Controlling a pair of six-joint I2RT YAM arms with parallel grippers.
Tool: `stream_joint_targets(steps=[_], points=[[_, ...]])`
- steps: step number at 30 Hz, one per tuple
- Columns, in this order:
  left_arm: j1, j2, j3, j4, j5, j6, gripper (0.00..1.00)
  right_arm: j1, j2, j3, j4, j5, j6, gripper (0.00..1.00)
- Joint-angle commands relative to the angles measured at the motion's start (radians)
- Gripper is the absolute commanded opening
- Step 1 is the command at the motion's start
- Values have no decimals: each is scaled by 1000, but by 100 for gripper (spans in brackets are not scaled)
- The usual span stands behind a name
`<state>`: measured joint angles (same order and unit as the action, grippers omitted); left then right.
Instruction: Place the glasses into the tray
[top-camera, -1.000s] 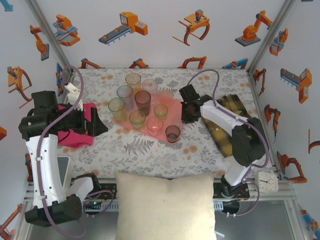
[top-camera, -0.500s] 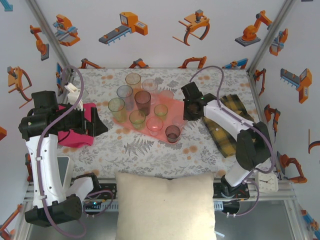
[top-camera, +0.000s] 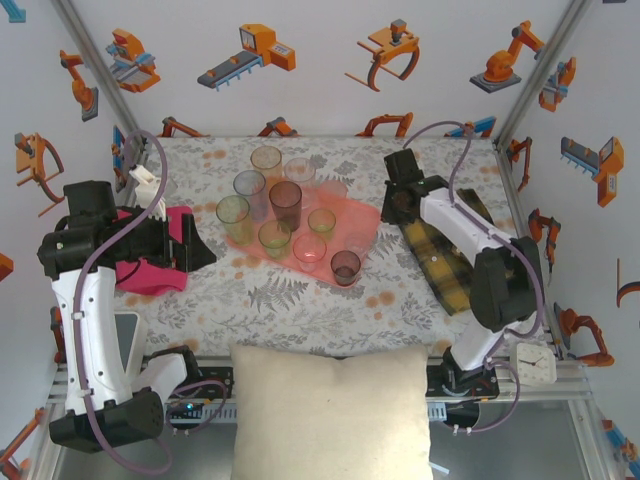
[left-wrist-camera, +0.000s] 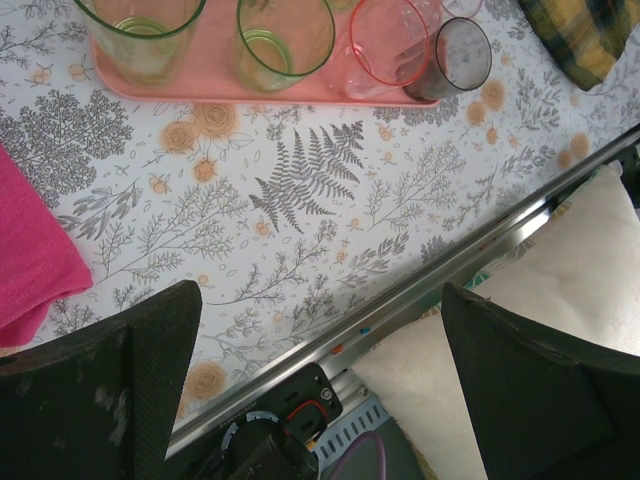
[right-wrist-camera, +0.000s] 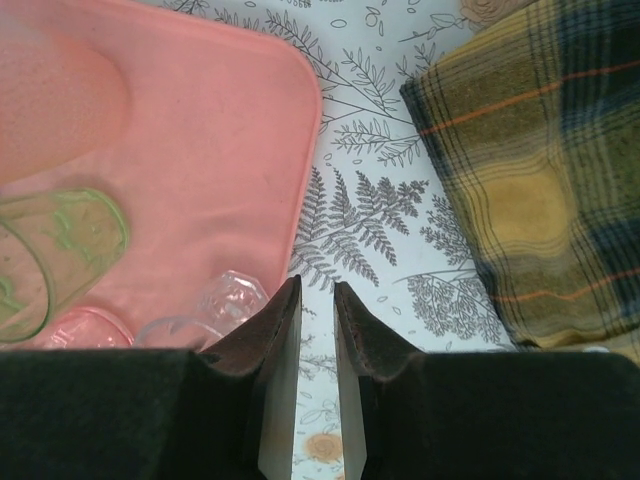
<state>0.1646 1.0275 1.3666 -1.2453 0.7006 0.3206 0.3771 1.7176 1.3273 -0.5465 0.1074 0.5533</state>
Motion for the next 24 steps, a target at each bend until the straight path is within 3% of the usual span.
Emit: stream_joint_targets(steps=[1,24], points=[[4,6,26,-2,25,-9,97,-7,44,32,66,-39,32,24],[13,20,14,-5,19,-5,97,-8,207,46,105,-77,57,24]])
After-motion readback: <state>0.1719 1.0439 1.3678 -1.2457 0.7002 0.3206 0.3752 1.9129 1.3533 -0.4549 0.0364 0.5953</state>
